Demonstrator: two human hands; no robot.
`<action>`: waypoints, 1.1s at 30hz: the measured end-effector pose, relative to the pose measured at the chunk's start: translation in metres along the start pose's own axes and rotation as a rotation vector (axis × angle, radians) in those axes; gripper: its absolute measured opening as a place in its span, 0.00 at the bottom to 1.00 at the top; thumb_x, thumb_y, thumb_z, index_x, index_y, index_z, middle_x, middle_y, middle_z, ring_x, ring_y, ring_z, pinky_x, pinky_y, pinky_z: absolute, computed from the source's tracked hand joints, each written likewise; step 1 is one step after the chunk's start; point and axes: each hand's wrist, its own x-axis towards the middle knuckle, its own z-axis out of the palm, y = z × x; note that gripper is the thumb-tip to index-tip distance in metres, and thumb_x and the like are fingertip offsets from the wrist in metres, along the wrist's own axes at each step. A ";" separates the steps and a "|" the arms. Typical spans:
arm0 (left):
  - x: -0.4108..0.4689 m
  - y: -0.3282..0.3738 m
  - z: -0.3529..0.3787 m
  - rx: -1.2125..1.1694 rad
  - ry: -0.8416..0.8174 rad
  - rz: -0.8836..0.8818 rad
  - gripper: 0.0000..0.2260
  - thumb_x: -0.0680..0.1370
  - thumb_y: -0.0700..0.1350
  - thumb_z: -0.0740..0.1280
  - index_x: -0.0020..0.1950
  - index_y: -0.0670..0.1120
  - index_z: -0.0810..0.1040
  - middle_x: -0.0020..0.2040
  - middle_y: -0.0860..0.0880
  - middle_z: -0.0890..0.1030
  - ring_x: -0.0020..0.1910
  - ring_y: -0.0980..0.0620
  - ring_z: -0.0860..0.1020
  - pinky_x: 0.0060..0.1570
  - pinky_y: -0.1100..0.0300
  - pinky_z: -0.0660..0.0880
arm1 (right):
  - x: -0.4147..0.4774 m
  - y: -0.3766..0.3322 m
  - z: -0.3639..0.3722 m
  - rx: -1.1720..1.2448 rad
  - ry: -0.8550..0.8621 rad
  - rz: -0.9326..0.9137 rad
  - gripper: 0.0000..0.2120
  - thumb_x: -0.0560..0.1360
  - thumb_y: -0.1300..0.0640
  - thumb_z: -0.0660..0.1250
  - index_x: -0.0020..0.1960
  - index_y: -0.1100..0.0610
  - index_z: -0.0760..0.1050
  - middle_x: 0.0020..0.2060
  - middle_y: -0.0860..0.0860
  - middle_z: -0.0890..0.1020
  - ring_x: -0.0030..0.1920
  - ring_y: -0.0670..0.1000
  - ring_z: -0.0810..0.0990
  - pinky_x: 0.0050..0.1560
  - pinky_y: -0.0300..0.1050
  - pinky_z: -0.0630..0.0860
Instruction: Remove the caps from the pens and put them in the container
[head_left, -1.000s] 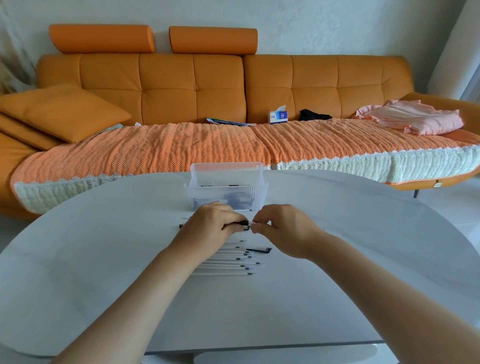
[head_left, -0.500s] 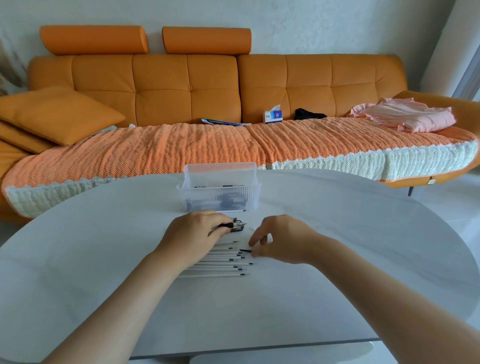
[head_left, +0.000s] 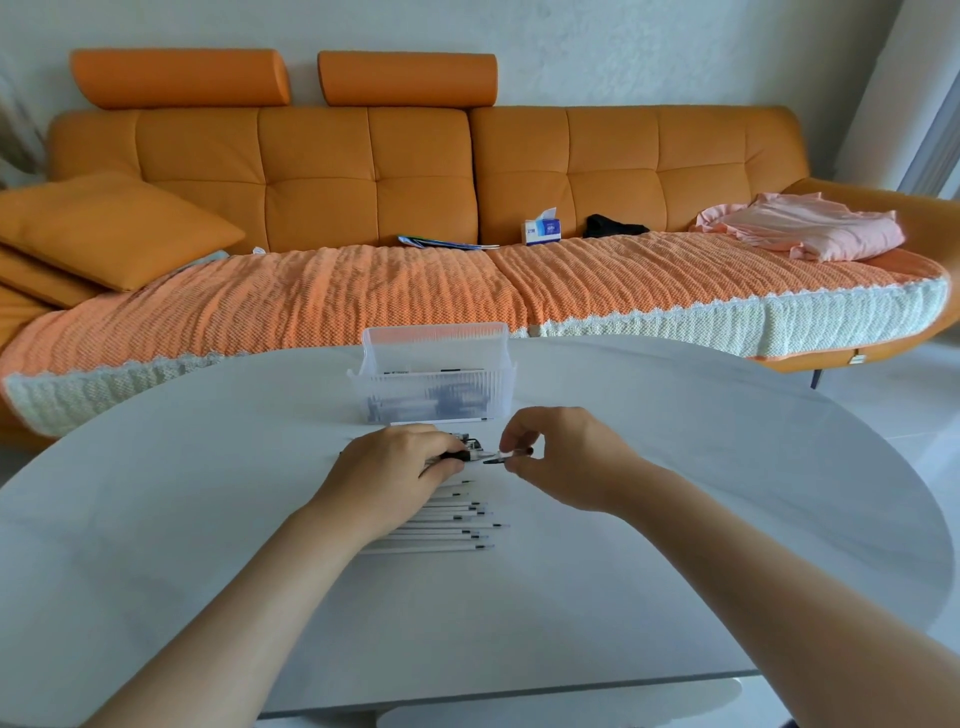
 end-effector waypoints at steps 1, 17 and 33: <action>0.000 0.000 0.000 -0.002 -0.003 0.001 0.07 0.79 0.53 0.66 0.55 0.59 0.81 0.45 0.60 0.80 0.46 0.55 0.77 0.43 0.56 0.75 | 0.000 -0.001 0.000 0.007 -0.004 -0.005 0.04 0.75 0.50 0.70 0.50 0.44 0.79 0.45 0.40 0.80 0.43 0.42 0.77 0.41 0.36 0.73; 0.001 0.000 -0.001 -0.151 -0.075 0.012 0.07 0.80 0.47 0.65 0.54 0.52 0.82 0.40 0.55 0.78 0.42 0.57 0.75 0.44 0.57 0.73 | 0.005 -0.017 0.008 -0.168 -0.100 -0.076 0.14 0.80 0.43 0.61 0.49 0.50 0.80 0.38 0.48 0.80 0.39 0.50 0.76 0.41 0.49 0.74; -0.004 -0.012 -0.018 -0.152 0.039 0.037 0.07 0.77 0.46 0.69 0.54 0.51 0.80 0.47 0.55 0.82 0.47 0.55 0.79 0.46 0.53 0.76 | 0.018 -0.040 0.027 0.117 -0.077 -0.081 0.10 0.80 0.56 0.62 0.57 0.49 0.81 0.46 0.47 0.82 0.45 0.49 0.79 0.48 0.46 0.76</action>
